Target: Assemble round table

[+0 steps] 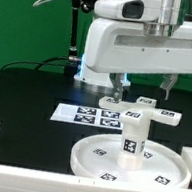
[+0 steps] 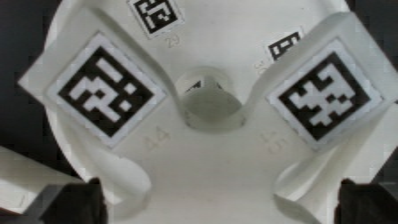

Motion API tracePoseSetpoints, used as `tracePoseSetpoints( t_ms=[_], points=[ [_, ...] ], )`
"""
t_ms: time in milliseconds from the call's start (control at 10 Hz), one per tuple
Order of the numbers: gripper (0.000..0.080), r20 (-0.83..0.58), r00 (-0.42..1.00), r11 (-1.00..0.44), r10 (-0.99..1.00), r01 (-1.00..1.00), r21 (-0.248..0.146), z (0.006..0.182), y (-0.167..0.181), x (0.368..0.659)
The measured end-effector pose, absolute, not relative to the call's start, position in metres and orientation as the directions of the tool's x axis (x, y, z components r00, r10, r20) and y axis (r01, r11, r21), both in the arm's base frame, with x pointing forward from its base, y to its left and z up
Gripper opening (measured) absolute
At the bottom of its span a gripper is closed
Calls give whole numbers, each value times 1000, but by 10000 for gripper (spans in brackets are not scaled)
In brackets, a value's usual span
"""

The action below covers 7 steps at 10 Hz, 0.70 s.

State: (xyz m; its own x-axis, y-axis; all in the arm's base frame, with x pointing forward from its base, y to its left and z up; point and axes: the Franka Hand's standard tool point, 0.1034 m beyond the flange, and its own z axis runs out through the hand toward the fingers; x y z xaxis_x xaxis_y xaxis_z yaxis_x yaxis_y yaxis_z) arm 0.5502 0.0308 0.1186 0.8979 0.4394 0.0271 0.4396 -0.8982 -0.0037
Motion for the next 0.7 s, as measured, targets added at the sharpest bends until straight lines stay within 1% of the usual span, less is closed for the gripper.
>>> tracePoseSetpoints(
  t_ms=[700],
  points=[
    [649, 26, 898, -898, 439, 440, -4, 118, 31, 550]
  ],
)
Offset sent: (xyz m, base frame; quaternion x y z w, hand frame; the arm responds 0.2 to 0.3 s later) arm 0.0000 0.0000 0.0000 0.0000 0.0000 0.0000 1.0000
